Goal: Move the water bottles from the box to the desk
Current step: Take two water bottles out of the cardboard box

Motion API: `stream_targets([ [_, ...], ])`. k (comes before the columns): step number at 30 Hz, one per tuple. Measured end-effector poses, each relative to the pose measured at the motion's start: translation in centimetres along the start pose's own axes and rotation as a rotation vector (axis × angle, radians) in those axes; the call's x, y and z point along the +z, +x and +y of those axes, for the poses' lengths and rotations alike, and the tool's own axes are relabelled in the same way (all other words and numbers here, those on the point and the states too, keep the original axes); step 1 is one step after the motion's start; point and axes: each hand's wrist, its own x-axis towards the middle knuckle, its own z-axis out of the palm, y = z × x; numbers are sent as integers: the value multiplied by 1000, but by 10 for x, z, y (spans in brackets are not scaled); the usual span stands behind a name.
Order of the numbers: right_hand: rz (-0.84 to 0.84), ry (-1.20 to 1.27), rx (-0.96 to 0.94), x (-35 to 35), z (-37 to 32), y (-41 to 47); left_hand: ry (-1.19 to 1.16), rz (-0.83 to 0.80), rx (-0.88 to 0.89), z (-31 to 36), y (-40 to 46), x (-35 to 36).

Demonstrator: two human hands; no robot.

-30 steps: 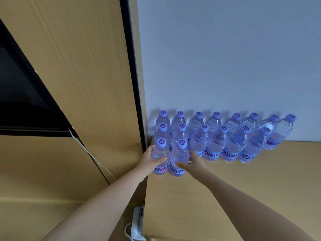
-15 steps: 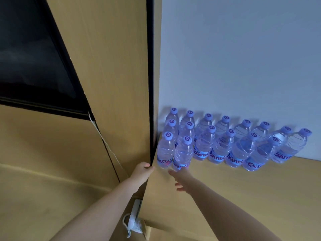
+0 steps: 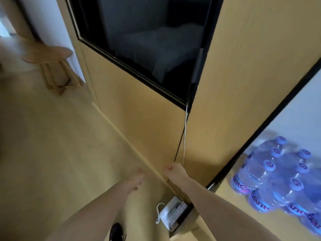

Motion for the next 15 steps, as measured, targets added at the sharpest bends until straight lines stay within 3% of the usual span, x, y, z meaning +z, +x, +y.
stream_targets([
  [9,-145,-214,-217,115,-172,84,237,286,-85,-45,46,-216],
  [15,-156,-210,-265,187,-288,143,147,372,-164,-84,77,-339],
])
